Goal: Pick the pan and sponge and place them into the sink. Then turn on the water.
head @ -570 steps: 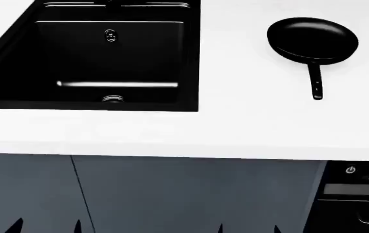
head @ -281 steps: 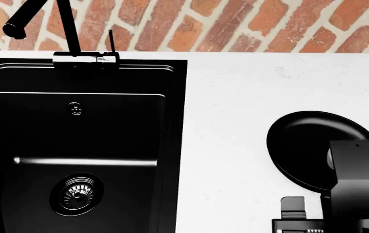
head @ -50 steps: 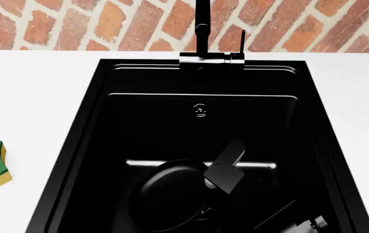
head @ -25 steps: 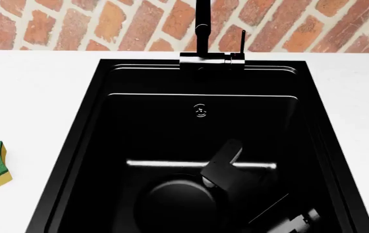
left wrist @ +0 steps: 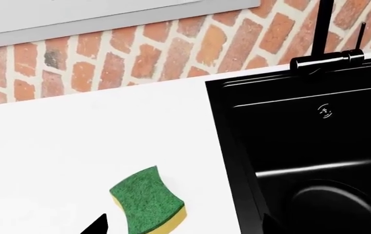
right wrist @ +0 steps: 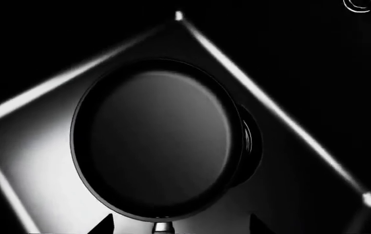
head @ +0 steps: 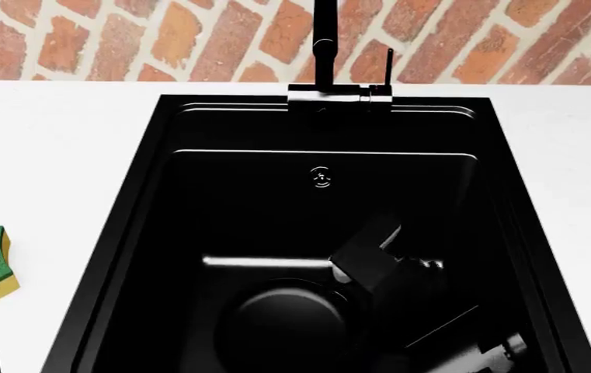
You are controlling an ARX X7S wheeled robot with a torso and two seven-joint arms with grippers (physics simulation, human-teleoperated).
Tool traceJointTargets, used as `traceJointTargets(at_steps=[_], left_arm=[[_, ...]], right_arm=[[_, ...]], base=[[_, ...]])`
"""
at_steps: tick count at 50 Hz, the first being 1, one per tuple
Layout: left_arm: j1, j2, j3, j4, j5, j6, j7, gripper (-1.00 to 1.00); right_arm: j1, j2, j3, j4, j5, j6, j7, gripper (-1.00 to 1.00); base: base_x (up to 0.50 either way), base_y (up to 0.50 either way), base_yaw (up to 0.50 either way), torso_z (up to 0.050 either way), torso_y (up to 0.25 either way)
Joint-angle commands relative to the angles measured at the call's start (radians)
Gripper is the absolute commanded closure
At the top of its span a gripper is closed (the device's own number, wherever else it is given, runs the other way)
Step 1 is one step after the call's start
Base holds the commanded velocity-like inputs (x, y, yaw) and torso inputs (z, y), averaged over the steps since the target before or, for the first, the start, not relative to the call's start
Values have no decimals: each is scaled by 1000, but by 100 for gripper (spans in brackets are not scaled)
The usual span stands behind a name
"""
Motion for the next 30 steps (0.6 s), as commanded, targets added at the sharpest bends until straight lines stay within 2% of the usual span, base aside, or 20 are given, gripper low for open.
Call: traceJointTargets(at_steps=[1, 10, 16, 17, 26, 30], left_arm=[[-6, 5, -7, -4, -1, 15, 7, -100], [-14, 15, 12, -13, 16, 21, 13, -100], [-69, 42, 62, -40, 36, 7, -4, -100], [-51, 29, 41, -32, 23, 13, 0, -100], [-52, 14, 29, -34, -4, 8, -9, -100], [-83, 20, 49, -56, -22, -20, -62, -100]], right_arm=[[-94, 149, 79, -508, 39, 254, 54, -100], [-168, 262, 172, -880, 88, 442, 112, -100], [-252, 308, 373, -1116, 146, 533, 252, -100], [-280, 319, 409, -1170, 158, 551, 273, -100], [-476, 346, 605, -1448, 224, 625, 378, -100], [-520, 353, 706, -1569, 257, 701, 419, -100]], base=[[0, 0, 0, 0, 0], [0, 0, 0, 0, 0], [0, 0, 0, 0, 0], [0, 0, 0, 0, 0], [0, 0, 0, 0, 0], [0, 0, 0, 0, 0]])
